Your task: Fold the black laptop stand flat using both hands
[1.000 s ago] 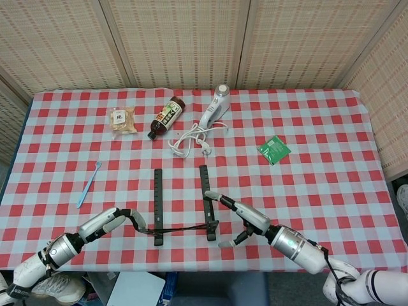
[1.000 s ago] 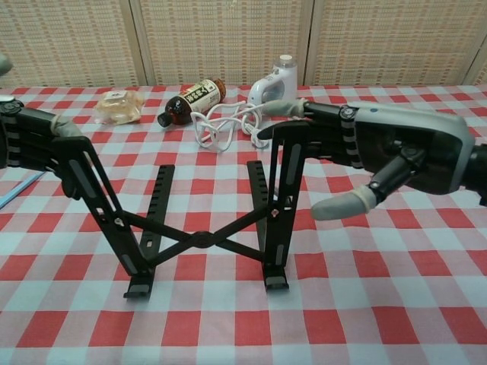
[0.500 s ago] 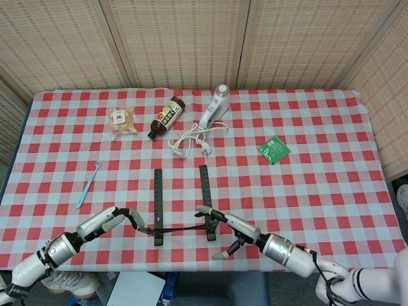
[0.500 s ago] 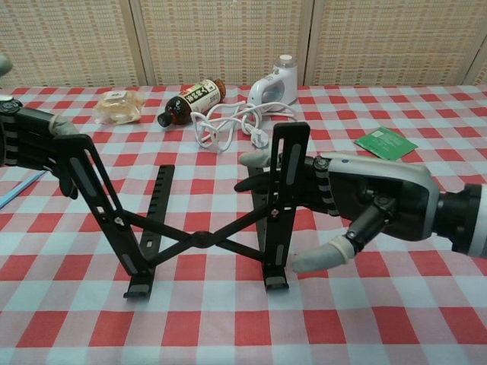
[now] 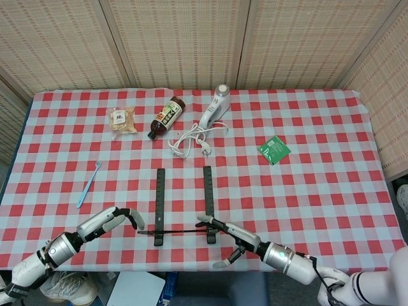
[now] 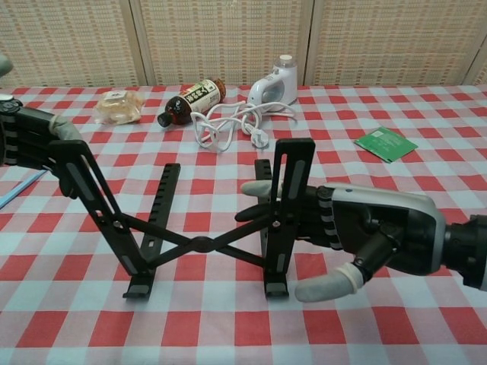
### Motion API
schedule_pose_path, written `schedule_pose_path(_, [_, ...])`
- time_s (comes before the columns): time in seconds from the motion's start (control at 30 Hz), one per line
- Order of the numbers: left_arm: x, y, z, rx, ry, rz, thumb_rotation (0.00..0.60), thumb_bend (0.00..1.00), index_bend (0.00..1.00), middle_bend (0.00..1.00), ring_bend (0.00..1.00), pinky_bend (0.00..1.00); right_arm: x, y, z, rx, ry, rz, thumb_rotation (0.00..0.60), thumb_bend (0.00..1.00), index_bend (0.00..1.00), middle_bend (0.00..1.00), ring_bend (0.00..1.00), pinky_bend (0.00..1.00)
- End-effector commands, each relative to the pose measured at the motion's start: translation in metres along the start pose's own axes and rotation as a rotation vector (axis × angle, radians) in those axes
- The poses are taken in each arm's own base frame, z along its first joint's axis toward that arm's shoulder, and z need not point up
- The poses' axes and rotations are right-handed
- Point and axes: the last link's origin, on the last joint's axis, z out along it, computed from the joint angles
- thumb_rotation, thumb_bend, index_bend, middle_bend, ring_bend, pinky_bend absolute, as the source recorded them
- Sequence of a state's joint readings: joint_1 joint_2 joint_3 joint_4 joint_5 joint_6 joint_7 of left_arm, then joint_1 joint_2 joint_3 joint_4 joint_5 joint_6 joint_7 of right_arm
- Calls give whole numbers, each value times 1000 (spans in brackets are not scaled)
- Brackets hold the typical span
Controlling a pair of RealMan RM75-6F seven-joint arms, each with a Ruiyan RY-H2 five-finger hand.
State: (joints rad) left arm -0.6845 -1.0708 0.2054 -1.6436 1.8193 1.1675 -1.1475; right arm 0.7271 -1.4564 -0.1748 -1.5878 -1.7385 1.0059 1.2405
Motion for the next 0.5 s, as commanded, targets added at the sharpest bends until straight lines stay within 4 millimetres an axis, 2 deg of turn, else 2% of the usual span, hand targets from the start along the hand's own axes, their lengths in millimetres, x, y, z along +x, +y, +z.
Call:
schedule_pose_path(0.03, [0,0,0,-1,0,0,0,205,411,433,428,345,-1,0,-4,-7,-4,39,600,0,0,111,0,1])
schedule_pose_path(0.5, [-3,2,2,-3,-6,9,0,205,410,433,428,345,-2,-5,-14,-11,22,263,600,0,0,111,0,1])
